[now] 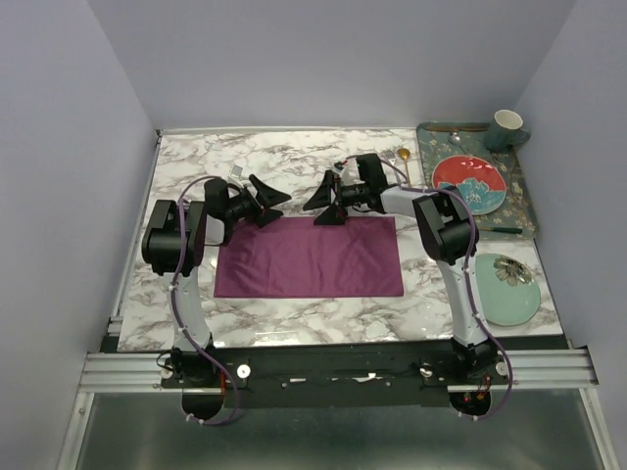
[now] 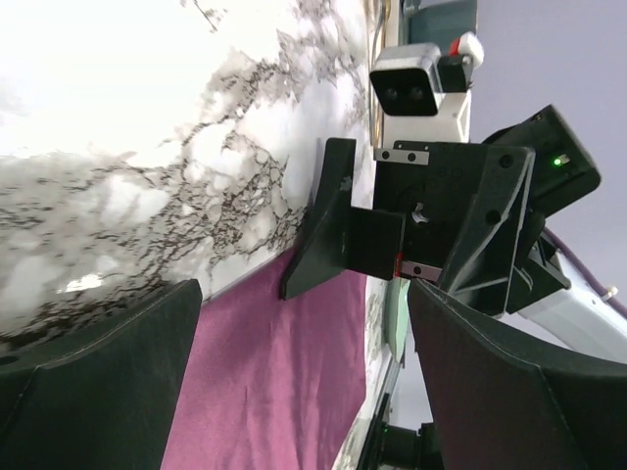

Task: Fold the napkin into a case and place the utensils inside
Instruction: Smooth out the rectangle-folded napkin at the center of the board, then pick up the rectangle-folded napkin at the center of the board.

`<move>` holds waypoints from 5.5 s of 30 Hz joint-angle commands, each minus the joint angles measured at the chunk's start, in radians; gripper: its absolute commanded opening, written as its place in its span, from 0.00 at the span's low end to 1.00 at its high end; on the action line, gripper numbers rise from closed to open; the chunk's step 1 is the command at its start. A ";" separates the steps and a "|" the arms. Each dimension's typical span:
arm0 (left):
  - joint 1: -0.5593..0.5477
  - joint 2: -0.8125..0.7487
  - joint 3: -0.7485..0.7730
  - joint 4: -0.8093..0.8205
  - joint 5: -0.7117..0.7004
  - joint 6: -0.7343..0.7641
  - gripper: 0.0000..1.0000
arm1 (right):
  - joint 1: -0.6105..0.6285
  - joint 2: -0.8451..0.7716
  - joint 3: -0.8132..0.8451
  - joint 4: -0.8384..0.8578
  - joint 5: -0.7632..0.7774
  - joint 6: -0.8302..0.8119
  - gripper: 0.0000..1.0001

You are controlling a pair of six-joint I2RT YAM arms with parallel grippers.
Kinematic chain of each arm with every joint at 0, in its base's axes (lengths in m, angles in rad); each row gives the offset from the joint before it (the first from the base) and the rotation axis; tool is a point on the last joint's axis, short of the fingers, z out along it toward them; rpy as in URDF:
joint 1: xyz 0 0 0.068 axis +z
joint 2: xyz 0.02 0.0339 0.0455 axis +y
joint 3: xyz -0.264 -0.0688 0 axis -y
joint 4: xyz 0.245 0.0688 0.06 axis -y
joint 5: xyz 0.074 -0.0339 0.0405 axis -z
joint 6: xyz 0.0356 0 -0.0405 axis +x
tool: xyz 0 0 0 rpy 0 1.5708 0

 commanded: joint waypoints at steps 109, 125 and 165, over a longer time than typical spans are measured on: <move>0.266 -0.122 -0.017 -0.535 -0.031 0.420 0.99 | -0.347 -0.060 -0.128 -0.521 -0.053 -0.457 1.00; 0.245 -0.327 0.230 -0.809 -0.020 0.616 0.99 | -0.309 -0.354 -0.089 -0.559 -0.108 -0.434 1.00; 0.080 -0.349 0.121 -1.475 -0.755 1.221 0.48 | -0.311 -0.621 -0.384 -0.906 0.429 -0.692 0.94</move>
